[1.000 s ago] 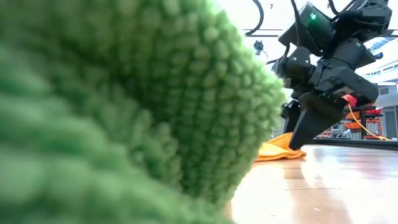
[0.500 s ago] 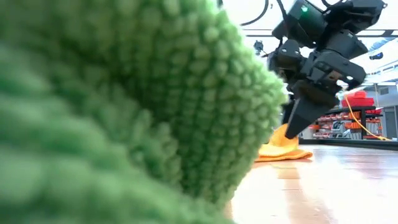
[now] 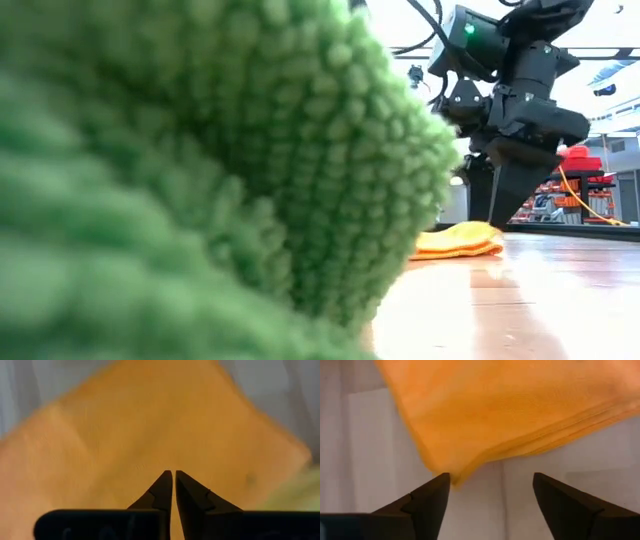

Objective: Fold microfiber towels
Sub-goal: Fold the orange towel

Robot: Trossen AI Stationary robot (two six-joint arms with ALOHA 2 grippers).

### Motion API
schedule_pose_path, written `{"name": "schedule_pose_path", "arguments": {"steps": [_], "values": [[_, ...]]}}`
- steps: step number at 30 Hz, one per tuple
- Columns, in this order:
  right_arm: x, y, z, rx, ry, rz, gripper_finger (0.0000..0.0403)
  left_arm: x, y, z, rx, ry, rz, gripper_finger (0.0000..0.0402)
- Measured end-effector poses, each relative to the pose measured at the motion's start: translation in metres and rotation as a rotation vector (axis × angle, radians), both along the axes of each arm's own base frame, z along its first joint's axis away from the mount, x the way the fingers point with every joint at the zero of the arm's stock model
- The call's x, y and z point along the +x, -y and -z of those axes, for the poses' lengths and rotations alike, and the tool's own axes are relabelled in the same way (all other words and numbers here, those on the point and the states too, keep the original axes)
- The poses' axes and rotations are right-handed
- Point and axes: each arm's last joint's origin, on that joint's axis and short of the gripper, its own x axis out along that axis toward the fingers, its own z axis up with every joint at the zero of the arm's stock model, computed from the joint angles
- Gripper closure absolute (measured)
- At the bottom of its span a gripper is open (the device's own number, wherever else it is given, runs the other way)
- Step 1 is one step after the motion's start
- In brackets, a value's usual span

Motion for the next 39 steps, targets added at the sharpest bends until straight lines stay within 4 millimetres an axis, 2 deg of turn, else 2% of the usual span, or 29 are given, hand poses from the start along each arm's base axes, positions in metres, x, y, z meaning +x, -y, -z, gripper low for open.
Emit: {"name": "schedule_pose_path", "arguments": {"steps": [5, 11, 18, 24, 29, 34, 39], "values": [[-0.001, 0.013, 0.009, 0.056, 0.028, -0.016, 0.0084, 0.004, -0.001, 0.012, -0.003, -0.013, -0.012, 0.0383], [-0.006, 0.018, 0.021, 0.165, 0.134, -0.075, 0.0079, -0.001, -0.002, 0.025, 0.004, -0.100, -0.015, 0.0383], [0.000, 0.000, 0.020, 0.256, 0.264, -0.203, 0.0079, 0.001, -0.004, 0.033, 0.002, -0.114, -0.022, 0.0388], [0.000, -0.013, 0.017, 0.322, 0.271, -0.233, 0.0079, 0.002, -0.007, 0.032, -0.004, -0.113, -0.030, 0.0387], [0.007, -0.021, 0.008, 0.296, 0.382, -0.229, 0.0079, 0.002, -0.007, 0.032, -0.002, -0.105, -0.033, 0.0378], [0.007, -0.019, 0.008, 0.127, 0.399, -0.163, 0.0079, 0.002, -0.007, 0.032, 0.003, -0.102, -0.033, 0.0389], [0.007, -0.016, 0.010, 0.076, 0.389, -0.157, 0.0079, 0.002, -0.007, 0.032, 0.005, -0.103, -0.029, 0.0387]]}}
